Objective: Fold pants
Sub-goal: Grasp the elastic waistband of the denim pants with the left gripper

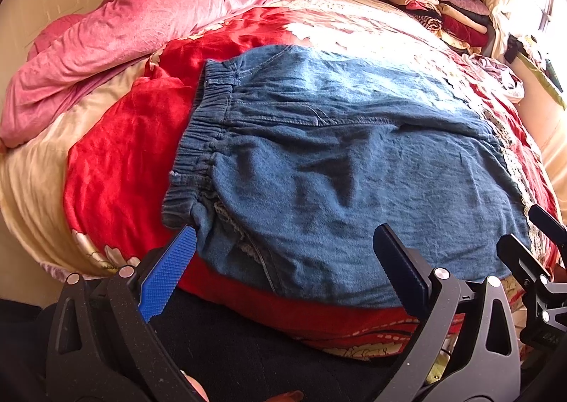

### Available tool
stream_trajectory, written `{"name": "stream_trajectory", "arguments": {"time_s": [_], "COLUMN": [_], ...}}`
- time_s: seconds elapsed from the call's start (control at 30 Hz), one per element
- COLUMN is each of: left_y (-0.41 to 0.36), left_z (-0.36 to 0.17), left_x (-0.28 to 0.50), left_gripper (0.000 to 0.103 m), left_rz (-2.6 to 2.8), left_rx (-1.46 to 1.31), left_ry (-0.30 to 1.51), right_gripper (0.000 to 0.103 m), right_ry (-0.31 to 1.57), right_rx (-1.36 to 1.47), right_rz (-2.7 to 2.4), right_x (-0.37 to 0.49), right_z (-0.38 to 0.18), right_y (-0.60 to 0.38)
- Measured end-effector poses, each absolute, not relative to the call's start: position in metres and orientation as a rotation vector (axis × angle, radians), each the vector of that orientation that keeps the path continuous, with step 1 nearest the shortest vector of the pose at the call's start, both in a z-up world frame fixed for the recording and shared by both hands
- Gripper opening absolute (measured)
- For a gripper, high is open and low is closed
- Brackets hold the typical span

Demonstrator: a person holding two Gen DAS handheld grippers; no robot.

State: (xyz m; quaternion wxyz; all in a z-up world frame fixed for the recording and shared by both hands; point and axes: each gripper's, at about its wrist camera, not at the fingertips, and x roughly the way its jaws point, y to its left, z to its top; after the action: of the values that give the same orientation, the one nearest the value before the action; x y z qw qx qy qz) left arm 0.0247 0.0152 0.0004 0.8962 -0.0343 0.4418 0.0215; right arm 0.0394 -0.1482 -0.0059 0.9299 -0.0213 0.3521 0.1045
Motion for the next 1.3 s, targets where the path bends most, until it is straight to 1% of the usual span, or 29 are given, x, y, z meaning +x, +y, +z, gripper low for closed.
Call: {"name": "stream_trajectory", "arguments": {"time_s": [0.3,0.7,0.97,1.3], "left_y": [0.039,0.088,0.118,0.137], "left_z": [0.003,0.004,0.004,-0.014], "left_x": [0.053,0.092,0.135,0.202], "left_gripper": [0.094,0.094,0.094,0.094], "left_rz": [0.088,0.165,0.196,0.102], "left_rx": [-0.089,-0.128,-0.147,-0.154], "left_ry": [0.902,0.903,0.905,0.981], "right_gripper": [0.099,0.099,0.099,0.099], "right_ry": [0.745,0.732,0.751,0.754], "right_rx": [-0.06,-0.16,-0.129,-0.231], "right_rz": [0.274,0.289,0.327,0.357], "right_x": [0.085,0.145,0.193,0.246], "right_z": [0.001,0.005,0.012,0.017], "right_y": [-0.131,-0.113,-0.104,-0.085]}}
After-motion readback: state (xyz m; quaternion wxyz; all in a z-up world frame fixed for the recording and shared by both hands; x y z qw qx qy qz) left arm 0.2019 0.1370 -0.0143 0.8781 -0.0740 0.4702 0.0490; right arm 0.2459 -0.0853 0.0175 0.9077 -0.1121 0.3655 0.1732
